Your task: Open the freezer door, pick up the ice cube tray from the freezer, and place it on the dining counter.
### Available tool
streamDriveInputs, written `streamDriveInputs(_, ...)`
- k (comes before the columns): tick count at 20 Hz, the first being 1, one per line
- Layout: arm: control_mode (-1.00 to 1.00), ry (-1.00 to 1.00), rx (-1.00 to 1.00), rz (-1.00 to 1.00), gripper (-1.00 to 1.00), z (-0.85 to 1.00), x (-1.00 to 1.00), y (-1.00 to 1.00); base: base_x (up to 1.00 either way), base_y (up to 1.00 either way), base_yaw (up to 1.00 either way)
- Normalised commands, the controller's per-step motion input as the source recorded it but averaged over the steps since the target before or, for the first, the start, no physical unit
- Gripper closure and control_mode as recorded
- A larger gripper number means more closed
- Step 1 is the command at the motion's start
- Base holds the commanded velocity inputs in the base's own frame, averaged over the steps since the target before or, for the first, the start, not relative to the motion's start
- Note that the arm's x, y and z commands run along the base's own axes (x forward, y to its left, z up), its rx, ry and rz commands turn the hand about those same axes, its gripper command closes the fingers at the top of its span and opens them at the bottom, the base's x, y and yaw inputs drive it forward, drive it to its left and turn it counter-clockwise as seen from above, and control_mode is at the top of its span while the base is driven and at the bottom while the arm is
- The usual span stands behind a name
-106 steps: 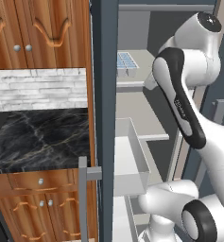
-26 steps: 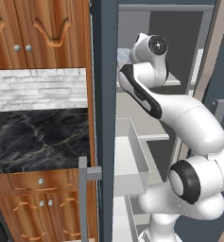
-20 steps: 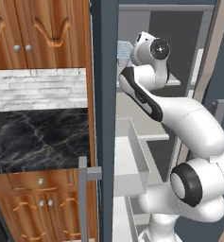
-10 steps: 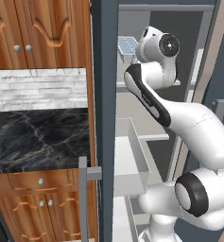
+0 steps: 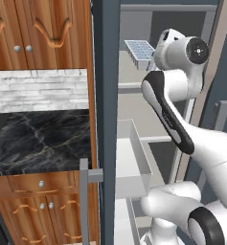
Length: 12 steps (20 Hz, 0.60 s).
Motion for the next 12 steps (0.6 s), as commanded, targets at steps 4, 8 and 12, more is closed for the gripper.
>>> streamDriveInputs(4,-1.00,0.00,0.00,0.00,1.00,0.03,-1.00,-0.24,0.00,0.00,0.00)
streamDriveInputs(8,-1.00,0.00,0.00,0.00,1.00,0.00,-1.00,-0.18,0.00,0.00,0.00)
streamDriveInputs(12,-1.00,0.00,0.00,0.00,1.00,0.00,-0.97,-0.05,0.00,0.00,0.00)
